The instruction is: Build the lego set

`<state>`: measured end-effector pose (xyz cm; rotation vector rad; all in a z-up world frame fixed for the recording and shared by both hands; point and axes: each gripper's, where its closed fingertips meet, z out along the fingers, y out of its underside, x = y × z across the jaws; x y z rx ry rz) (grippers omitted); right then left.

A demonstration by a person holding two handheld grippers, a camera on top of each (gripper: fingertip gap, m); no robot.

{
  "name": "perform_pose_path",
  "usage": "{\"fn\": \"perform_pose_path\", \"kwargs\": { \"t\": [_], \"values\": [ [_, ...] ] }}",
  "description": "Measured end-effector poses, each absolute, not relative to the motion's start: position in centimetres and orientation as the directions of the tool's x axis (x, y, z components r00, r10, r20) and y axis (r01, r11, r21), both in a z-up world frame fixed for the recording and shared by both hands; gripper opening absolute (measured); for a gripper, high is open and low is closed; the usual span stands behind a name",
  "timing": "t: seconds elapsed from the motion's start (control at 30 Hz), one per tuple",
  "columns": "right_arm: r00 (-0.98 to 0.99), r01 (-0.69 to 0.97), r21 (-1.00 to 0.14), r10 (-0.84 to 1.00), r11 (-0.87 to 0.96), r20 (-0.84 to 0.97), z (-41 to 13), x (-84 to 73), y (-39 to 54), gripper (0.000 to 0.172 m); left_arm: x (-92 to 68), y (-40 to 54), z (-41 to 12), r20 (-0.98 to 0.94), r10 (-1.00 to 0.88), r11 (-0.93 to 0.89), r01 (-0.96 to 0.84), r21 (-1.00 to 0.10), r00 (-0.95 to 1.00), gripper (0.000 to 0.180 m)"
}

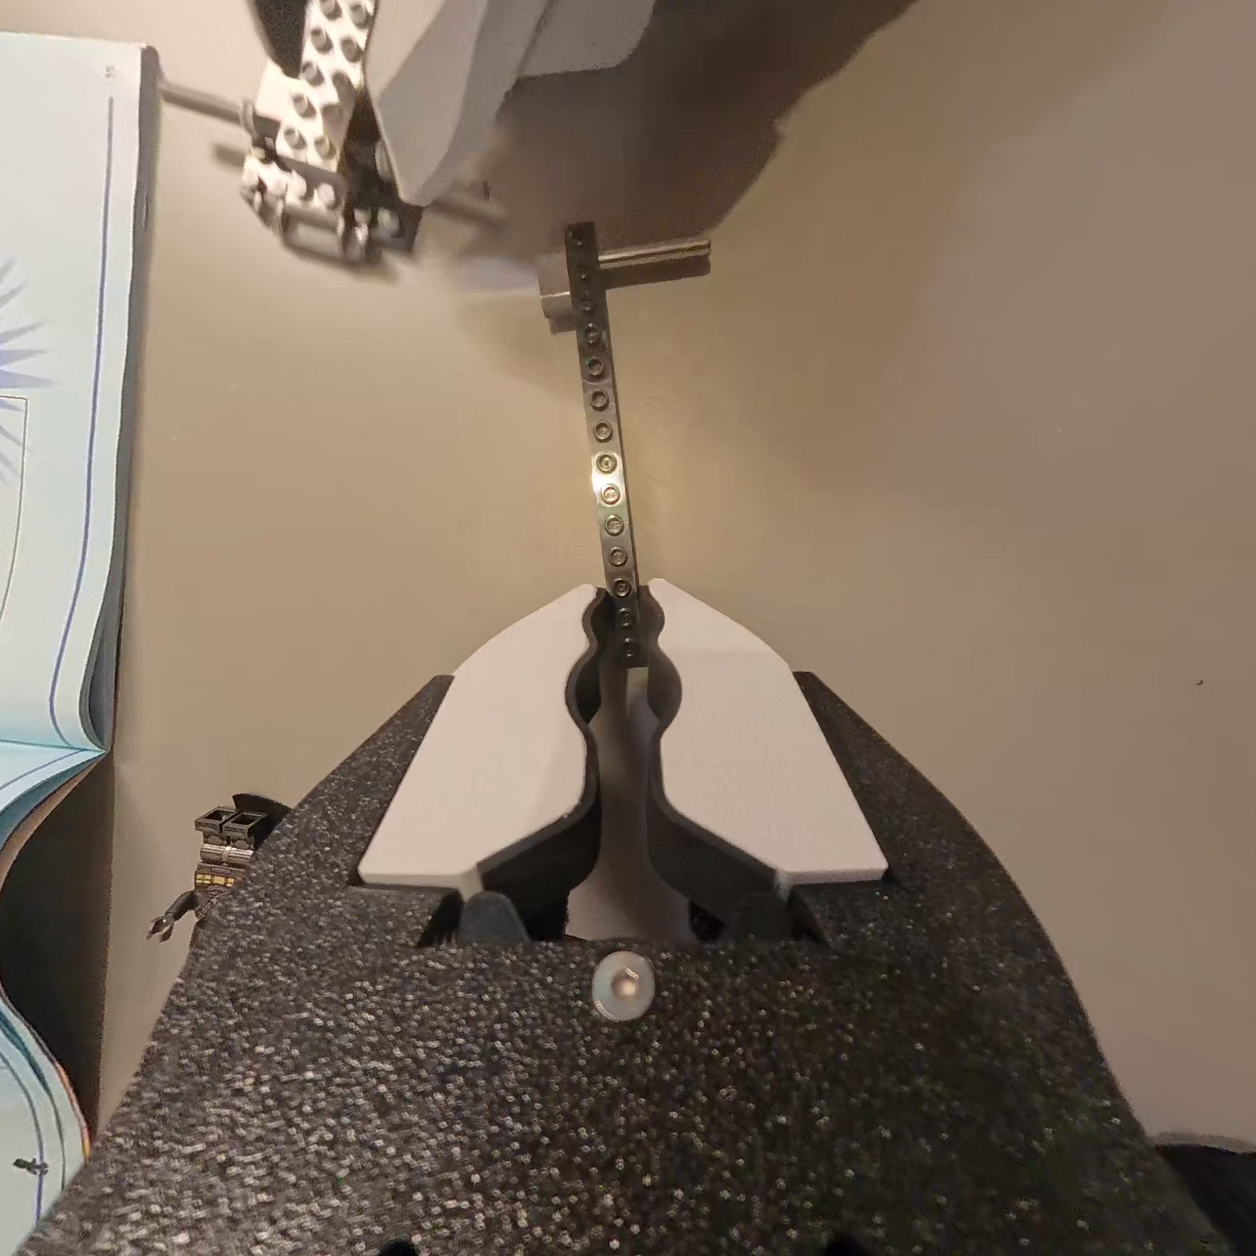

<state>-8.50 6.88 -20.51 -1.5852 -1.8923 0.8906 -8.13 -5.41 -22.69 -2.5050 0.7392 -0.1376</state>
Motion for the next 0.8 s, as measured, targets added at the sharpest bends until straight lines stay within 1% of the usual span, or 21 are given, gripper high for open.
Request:
{"fn": "perform_pose_path", "kwargs": {
  "t": [0.07,0.13,0.2,0.27,0.37,0.43,0.57,0.7,0.73,0.77,0.8],
  "values": [
    [-0.157,0.595,-0.797,0.988,0.100,0.007,-19.2,-8.9,7.5,0.038,-7.9,-5.5,-22.6,-0.050,-0.542,-0.710,-0.489,-0.506,0.839,0.008],
    [-0.105,0.574,-0.814,0.994,0.086,0.031,-18.3,-8.9,8.9,0.038,-7.6,-5.8,-22.6,-0.046,-0.559,-0.703,-0.503,-0.504,0.828,0.008],
    [-0.060,0.584,-0.810,0.998,0.054,0.024,-18.3,-8.7,10.2,0.038,-7.3,-6.0,-22.5,-0.041,-0.575,-0.693,-0.513,-0.506,0.817,0.008],
    [-0.058,0.615,-0.788,0.998,0.030,-0.006,-19.0,-8.5,10.6,0.038,-7.0,-6.1,-22.4,-0.036,-0.591,-0.681,-0.522,-0.514,0.806,0.008],
    [-0.153,0.668,-0.742,0.987,0.064,-0.053,-20.6,-8.3,9.0,0.033,-6.4,-6.2,-22.4,-0.046,-0.622,-0.655,-0.552,-0.515,0.781,0.008],
    [-0.184,0.680,-0.726,0.982,0.104,-0.031,-21.3,-8.4,8.4,0.029,-5.9,-6.1,-22.5,-0.045,-0.642,-0.639,-0.567,-0.520,0.766,0.008],
    [-0.266,0.656,-0.735,0.964,0.172,-0.012,-21.3,-8.7,6.6,0.016,-4.9,-5.8,-22.4,-0.054,-0.673,-0.602,-0.589,-0.539,0.738,0.008],
    [-0.402,0.600,-0.741,0.914,0.301,0.046,-21.2,-8.7,3.8,0.013,-3.8,-5.9,-22.3,-0.058,-0.707,-0.568,-0.615,-0.547,0.705,0.008],
    [-0.431,0.586,-0.741,0.900,0.328,0.058,-21.2,-8.7,3.1,0.009,-3.6,-5.9,-22.4,-0.054,-0.713,-0.566,-0.619,-0.544,0.699,0.008],
    [-0.459,0.573,-0.740,0.886,0.351,0.064,-21.2,-8.6,2.4,0.009,-3.5,-6.0,-22.5,-0.048,-0.718,-0.566,-0.623,-0.540,0.694,0.008],
    [-0.492,0.566,-0.734,0.868,0.377,0.066,-21.3,-8.5,1.7,0.013,-3.4,-6.0,-22.7,-0.046,-0.721,-0.566,-0.626,-0.536,0.691,0.008]
  ]
}}
